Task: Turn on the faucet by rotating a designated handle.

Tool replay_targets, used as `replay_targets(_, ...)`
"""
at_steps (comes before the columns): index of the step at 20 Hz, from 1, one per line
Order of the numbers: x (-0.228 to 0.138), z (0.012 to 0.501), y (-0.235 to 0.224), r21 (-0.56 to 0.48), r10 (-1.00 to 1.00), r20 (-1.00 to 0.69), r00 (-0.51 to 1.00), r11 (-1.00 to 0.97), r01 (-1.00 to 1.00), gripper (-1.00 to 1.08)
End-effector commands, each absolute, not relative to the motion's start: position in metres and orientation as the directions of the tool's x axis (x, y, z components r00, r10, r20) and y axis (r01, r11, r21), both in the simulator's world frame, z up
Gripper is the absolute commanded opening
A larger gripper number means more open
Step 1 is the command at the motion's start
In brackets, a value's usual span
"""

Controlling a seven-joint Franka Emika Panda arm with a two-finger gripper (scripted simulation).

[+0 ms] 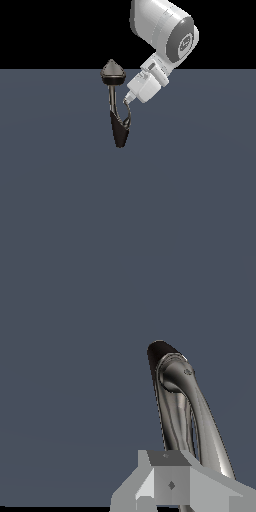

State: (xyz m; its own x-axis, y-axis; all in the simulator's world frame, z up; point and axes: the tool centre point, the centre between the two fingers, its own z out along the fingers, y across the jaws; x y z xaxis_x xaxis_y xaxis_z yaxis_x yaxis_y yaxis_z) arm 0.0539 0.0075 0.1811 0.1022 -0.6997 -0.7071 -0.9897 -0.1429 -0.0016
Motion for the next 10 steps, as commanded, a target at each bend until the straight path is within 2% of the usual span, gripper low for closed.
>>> replay_targets(1, 0.047, 0.183, 0.008, -0.002, -0.7, -0.707, 0.102, -0.143, -0.99, -1.0)
replay_targets(10, 0.024, 0.188, 0.01, -0.002, -0.7, -0.707, 0.102, -0.143, -0.99, -1.0)
